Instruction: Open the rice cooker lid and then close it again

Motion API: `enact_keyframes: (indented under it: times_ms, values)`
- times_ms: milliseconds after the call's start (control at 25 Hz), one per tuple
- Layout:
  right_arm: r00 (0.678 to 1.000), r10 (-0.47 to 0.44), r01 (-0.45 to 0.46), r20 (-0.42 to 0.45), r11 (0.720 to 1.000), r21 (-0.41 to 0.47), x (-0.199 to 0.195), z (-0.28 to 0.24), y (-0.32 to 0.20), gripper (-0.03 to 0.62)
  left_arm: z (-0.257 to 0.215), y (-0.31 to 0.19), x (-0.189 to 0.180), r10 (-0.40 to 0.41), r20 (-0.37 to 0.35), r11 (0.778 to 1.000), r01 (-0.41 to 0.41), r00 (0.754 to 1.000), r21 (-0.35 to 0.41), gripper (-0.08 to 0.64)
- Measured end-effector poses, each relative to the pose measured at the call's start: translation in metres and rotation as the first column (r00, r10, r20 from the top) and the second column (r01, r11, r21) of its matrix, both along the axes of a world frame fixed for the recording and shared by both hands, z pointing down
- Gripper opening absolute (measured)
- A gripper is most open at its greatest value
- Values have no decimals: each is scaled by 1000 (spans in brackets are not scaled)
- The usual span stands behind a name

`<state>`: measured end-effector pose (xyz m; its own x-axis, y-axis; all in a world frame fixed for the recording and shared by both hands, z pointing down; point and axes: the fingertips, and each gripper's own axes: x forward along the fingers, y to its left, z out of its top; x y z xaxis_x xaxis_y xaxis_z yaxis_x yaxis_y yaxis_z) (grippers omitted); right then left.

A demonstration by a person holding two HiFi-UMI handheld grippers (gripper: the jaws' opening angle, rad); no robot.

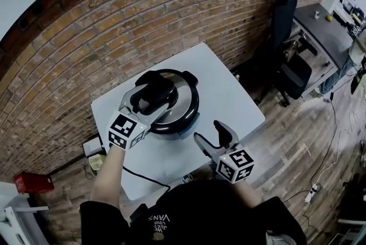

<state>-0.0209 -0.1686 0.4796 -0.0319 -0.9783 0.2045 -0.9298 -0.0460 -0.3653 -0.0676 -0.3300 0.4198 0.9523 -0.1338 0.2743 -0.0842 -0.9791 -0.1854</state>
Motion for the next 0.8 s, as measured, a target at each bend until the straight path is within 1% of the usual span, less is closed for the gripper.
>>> enact_keyframes:
  times_ms: [120, 200, 480, 600, 800]
  values:
    - [1000, 17, -17, 3, 1000, 1, 6, 0, 2, 341, 9, -2, 14, 38, 64, 999, -39, 997, 10, 301]
    - [1000, 26, -26, 4, 1000, 3, 9, 0, 3, 341, 14, -6, 22, 40, 98, 999, -41, 994, 6, 301]
    - [998, 52, -52, 21, 999, 14, 25, 1, 4, 341, 34, -9, 38, 65, 201, 997, -58, 977, -41, 301]
    - [998, 52, -53, 33, 998, 20, 29, 1, 2, 341, 36, -13, 39, 65, 221, 998, -58, 973, -38, 299]
    - [998, 38, -39, 42, 999, 19, 30, 3, 0, 340, 35, -13, 37, 57, 223, 998, -52, 973, -29, 298]
